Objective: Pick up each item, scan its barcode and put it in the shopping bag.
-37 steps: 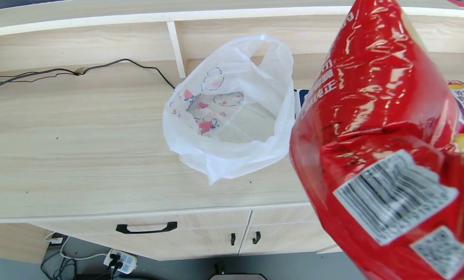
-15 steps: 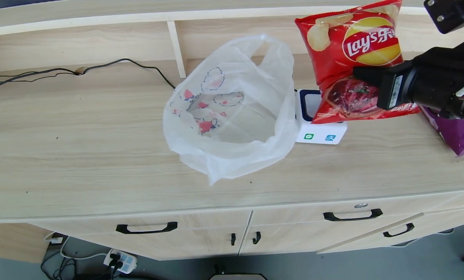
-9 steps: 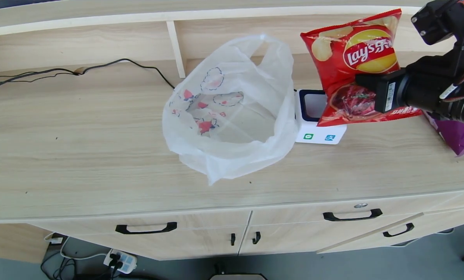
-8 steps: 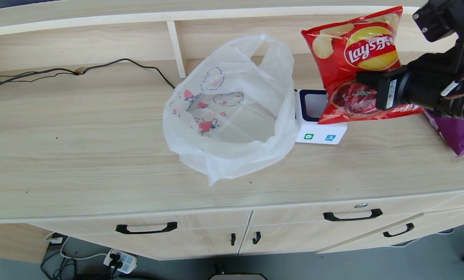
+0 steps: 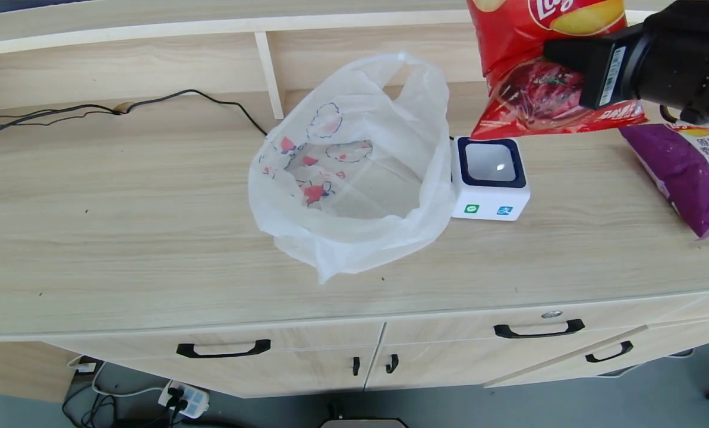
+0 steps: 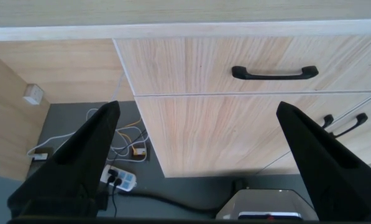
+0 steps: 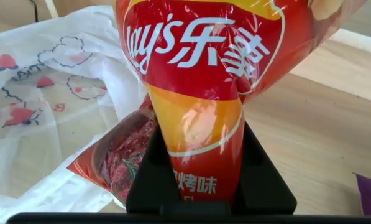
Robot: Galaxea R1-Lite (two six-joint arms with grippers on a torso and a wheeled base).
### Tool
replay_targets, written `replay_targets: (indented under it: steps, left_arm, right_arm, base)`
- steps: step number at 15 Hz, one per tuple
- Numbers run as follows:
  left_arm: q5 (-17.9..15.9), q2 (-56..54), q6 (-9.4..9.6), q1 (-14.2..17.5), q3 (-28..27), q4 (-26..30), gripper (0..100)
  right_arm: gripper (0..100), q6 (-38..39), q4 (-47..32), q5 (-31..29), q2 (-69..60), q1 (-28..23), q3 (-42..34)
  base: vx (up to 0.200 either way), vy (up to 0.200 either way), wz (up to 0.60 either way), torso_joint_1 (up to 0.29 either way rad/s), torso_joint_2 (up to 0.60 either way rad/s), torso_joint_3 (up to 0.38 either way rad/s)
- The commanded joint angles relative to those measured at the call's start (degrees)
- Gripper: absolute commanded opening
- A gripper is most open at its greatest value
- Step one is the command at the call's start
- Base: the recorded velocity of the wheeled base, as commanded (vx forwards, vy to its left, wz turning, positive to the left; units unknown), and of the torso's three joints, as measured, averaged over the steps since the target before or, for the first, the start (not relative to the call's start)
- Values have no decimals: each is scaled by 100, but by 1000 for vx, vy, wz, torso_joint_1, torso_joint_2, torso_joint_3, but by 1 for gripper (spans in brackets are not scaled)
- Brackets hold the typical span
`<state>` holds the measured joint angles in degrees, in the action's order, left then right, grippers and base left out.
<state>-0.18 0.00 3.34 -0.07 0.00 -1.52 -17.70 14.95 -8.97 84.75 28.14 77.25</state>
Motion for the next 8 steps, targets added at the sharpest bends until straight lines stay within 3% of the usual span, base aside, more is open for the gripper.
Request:
replay_targets:
  steps: [1,8]
  left_arm:
    - [1,9,0,-10,0,12,100]
    - [1,9,0,-1,0,12,100]
  right_arm:
    - [0,56,-247,-281,-292,474,238]
    - [0,821,-264,-905,-916,588,-272]
  base:
    - [0,0,600,2,2,7]
    - [0,0,600,2,3,4]
